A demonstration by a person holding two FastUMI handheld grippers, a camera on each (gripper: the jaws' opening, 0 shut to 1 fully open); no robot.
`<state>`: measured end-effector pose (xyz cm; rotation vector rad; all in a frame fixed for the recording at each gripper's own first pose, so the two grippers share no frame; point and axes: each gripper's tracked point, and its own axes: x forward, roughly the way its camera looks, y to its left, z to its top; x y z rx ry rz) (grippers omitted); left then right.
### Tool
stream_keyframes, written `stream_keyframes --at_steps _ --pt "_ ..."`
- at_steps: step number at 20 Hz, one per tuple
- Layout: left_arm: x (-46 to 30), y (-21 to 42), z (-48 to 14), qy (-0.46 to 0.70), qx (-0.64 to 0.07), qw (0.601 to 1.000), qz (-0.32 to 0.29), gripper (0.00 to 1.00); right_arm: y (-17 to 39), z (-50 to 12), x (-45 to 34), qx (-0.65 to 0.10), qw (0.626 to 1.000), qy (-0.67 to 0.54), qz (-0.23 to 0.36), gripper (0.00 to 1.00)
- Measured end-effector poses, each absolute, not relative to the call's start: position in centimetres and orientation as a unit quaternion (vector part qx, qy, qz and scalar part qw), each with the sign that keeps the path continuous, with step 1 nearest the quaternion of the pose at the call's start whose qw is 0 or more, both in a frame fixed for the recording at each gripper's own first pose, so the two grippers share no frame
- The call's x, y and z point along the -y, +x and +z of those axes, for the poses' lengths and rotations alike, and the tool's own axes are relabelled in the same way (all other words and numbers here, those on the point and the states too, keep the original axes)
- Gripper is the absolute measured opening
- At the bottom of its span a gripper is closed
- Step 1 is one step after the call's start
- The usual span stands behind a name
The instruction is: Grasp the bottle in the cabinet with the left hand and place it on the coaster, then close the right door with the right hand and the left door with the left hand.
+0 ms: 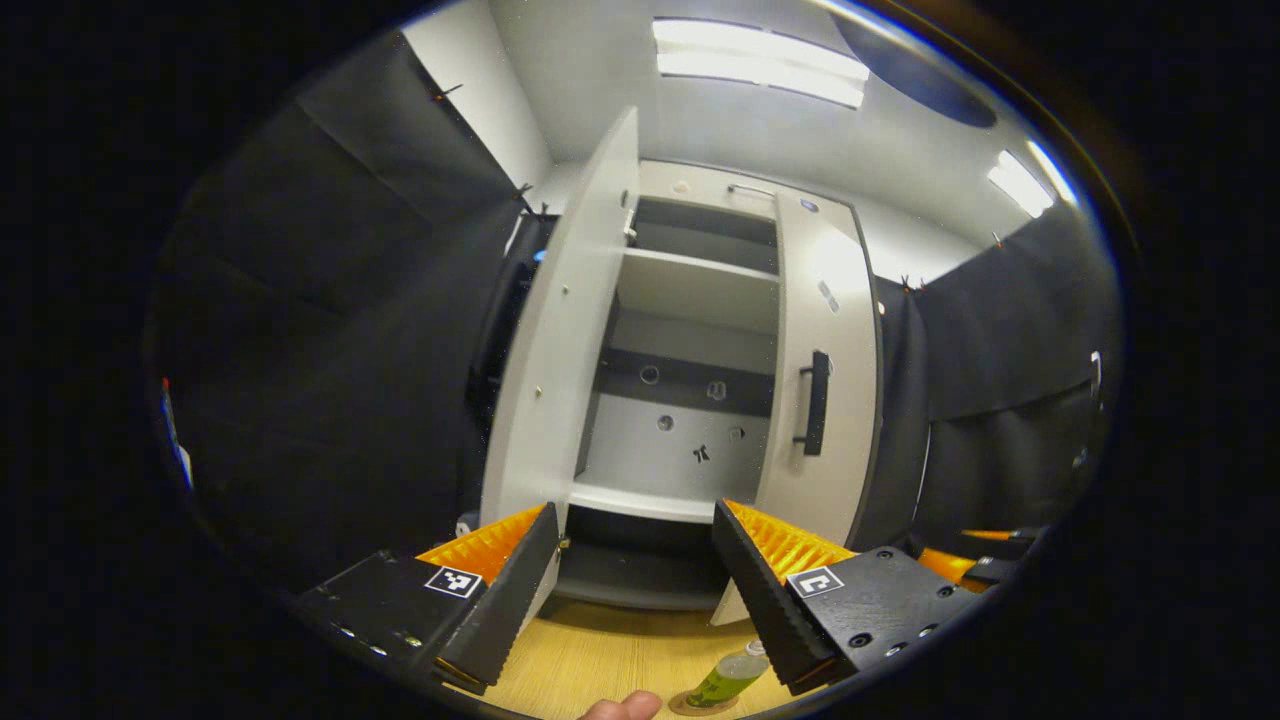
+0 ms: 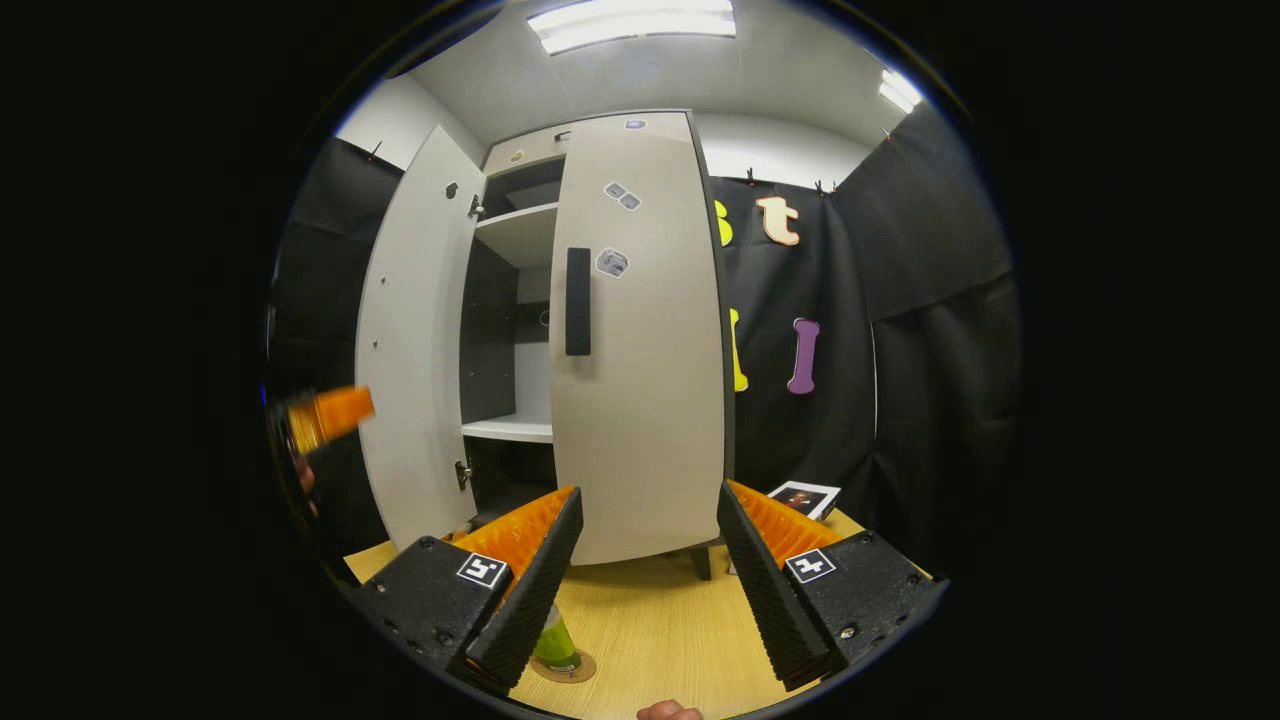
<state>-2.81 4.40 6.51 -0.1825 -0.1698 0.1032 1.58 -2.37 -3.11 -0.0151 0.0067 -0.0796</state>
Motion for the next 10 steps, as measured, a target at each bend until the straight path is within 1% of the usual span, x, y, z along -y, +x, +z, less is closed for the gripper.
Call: stream_keyframes --at_steps 1,3,4,5,6,7,8,9,10 --pt "-6.1 -3.2 7.6 -0.102 0.096 0.988 0.067 0.99 1.6 -3.2 2.5 -0.006 0.999 -0.006 -0.039 0.83" --pt "-10.0 -3.8 9.2 -0.105 0.119 0.982 0.107 1.0 1.3 -3.2 2.8 -0.012 0.999 -0.008 -0.044 0.83" --pt "-12.3 -4.0 10.0 -0.097 0.133 0.978 0.129 0.95 1.2 -3.1 2.8 -0.013 0.999 -0.01 -0.042 0.83" --pt "-14.7 -4.1 10.6 -0.088 0.144 0.974 0.154 0.95 1.0 -2.9 2.7 -0.011 0.999 -0.01 -0.039 0.83" --pt "-16.9 -4.1 11.0 -0.082 0.151 0.968 0.181 0.99 0.8 -2.7 2.6 -0.009 0.999 -0.01 -0.036 0.83" --pt "-18.9 -3.8 11.2 -0.079 0.153 0.964 0.203 0.99 0.7 -2.5 2.6 -0.007 0.999 -0.012 -0.034 0.83" --pt "-20.1 -2.8 11.3 -0.081 0.147 0.961 0.22 0.95 0.6 -2.3 2.7 -0.006 0.999 -0.015 -0.036 0.83" --pt "-21.9 -1.9 11.6 -0.087 0.139 0.959 0.23 0.95 0.4 -2.2 2.9 -0.004 0.999 -0.017 -0.039 0.83" --pt "-22.8 -0.6 11.7 -0.096 0.13 0.958 0.235 0.99 0.4 -2.1 3.1 -0.004 0.999 -0.02 -0.042 0.83"
